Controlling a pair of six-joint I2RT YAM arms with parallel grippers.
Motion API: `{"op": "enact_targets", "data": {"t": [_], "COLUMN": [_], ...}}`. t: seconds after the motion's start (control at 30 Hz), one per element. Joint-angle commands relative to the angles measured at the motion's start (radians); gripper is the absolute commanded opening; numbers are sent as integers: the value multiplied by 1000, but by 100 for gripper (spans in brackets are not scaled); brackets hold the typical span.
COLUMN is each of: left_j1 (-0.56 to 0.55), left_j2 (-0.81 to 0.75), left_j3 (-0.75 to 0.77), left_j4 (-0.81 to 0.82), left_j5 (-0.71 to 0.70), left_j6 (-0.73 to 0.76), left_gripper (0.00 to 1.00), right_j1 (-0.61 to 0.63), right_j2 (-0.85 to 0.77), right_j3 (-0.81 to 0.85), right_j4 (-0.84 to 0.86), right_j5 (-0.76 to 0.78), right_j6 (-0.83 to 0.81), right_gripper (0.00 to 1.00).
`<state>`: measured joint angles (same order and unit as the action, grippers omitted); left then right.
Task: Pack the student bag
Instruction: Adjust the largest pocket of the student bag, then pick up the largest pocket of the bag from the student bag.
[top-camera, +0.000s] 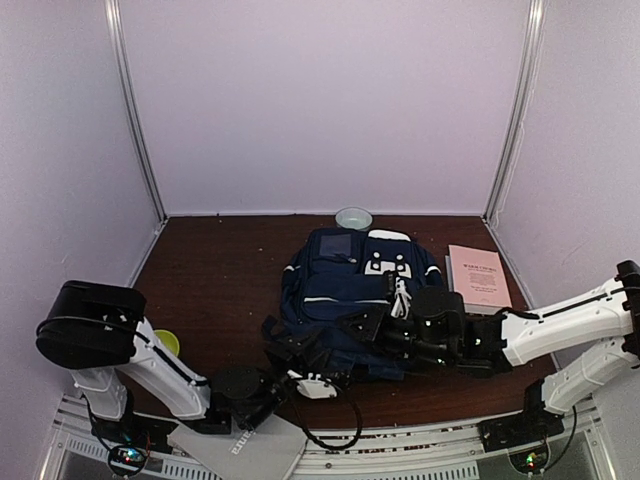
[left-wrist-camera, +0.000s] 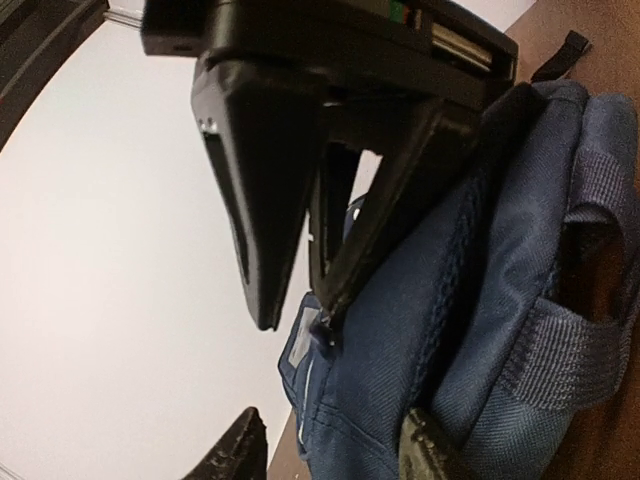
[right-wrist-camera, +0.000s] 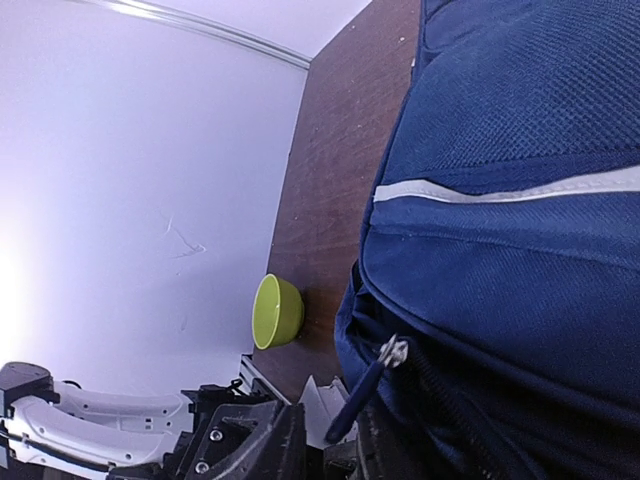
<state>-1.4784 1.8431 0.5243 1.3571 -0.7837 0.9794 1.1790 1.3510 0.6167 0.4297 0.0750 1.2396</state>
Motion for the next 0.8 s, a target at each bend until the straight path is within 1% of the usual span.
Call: {"op": "enact_targets", "data": {"t": [0.0, 0.07, 0.13, 0.2, 0.23, 0.3, 0.37, 0.43, 0.47, 0.53, 0.63, 0.67, 0.73, 0.77], "left_j1": [28, 61, 102, 128, 139, 157, 165, 179, 184, 187, 188, 190, 190, 189], "left_j2": [-131, -198, -246, -292, -314, -336, -327, -320, -321, -331, -350, -355, -356, -348], "left_j3": [28, 54, 69, 52, 36, 23, 22, 19, 19, 17, 21, 27, 48, 69], "left_j4": [-213, -462, -631, -711, -736, -790, -822, -833, -834, -828, -829, -840, -880, -915], "left_j5": [43, 180, 295, 411, 512, 639, 690, 743, 769, 809, 839, 842, 848, 845], "left_j6": [-321, -508, -643, -730, -762, -808, -843, -866, -880, -897, -916, -921, -931, -935], "left_gripper": [48, 45, 40, 39, 39, 39, 36, 36, 36, 36, 37, 37, 38, 38], "right_j1": [11, 11, 11, 10, 10, 5, -10, -17, -18, -21, -66, -82, -115, -125], "right_j2": [-56, -65, -83, -116, -131, -157, -161, -159, -162, -181, -216, -222, -219, -212], "right_j3": [24, 25, 32, 50, 58, 91, 163, 256, 296, 349, 347, 333, 295, 279], "right_j4": [-117, -155, -209, -286, -323, -402, -529, -720, -841, -979, -1073, -1085, -1088, -1080], "right_j5": [20, 4, -13, -31, -48, -110, -234, -308, -310, -242, -175, -174, -225, -235], "right_j6": [-69, -92, -126, -183, -216, -320, -459, -593, -671, -757, -867, -898, -958, -973], "right_gripper": [28, 34, 38, 40, 41, 43, 45, 45, 45, 45, 45, 42, 37, 37]}}
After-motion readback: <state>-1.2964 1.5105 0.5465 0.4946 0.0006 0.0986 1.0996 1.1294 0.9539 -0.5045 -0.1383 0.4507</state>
